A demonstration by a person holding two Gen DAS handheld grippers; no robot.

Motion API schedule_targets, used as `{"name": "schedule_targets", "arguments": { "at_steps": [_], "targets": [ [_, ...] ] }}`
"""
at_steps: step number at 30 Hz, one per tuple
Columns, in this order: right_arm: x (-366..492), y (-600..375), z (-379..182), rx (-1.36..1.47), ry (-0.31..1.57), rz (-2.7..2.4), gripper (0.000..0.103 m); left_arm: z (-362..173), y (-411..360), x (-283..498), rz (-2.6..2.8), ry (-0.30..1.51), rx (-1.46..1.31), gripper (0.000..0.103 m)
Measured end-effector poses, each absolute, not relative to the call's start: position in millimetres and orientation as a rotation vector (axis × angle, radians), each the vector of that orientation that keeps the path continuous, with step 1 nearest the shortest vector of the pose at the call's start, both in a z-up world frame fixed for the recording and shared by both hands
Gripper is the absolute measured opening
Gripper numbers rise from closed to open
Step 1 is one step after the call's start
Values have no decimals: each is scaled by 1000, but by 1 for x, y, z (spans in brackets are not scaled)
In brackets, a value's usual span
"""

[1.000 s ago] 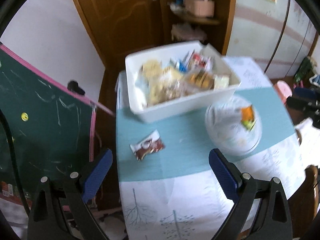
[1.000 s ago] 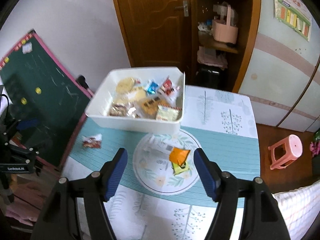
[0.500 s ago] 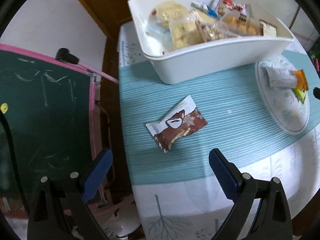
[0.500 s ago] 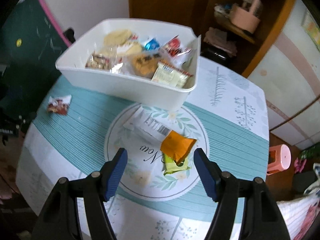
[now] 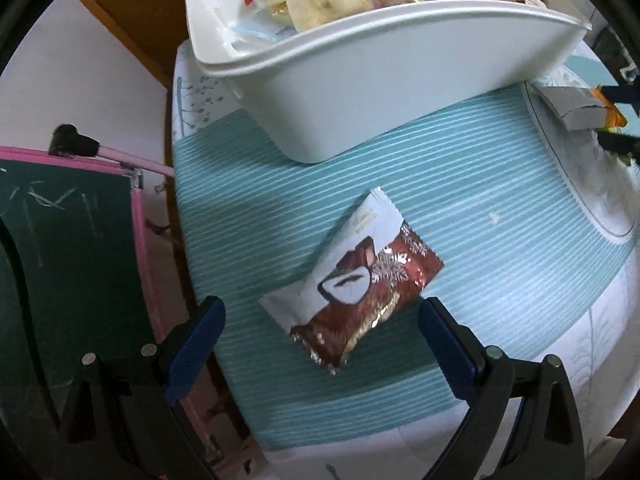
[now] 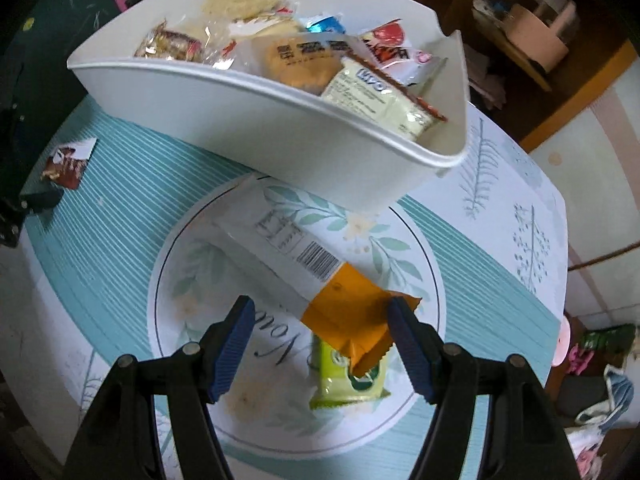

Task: Organize snacks
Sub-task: 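Close left gripper on brown chocolate pack while right closes on white-orange bar, then lift both held packs over the white tray and open both grippers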

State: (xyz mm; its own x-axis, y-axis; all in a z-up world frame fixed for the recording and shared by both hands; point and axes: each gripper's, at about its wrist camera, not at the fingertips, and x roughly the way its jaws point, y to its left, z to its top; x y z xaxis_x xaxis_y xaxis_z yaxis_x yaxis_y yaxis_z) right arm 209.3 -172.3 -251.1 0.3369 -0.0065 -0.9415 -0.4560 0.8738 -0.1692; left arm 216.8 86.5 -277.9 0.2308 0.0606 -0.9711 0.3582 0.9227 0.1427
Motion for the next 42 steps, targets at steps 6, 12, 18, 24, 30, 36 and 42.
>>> {"name": "schedule_targets", "arguments": {
  "at_steps": [6,12,18,24,30,36,42],
  "targets": [
    [213,-162,-260,-488,1217,371,69,-284,93,229,-258,1354,309,95],
    [215,-159,-255,-474,1227,460,69,-280,95,230,-326,1371,261,69],
    [220,-157,-244,-467,1203,514,69,-276,86,225,-337,1366,272,47],
    [227,-131,-251,-556,1190,537,69,-275,83,227,-293,1370,225,46],
    [221,-120,-264,-597,1217,572,44,-272,91,221,-293,1372,185,45],
    [209,-131,-252,-497,1219,560,36,-263,86,207,-295,1360,107,44],
    [177,-149,-221,-266,1172,549,34,-229,80,186,-289,1312,23,44]
  ]
}}
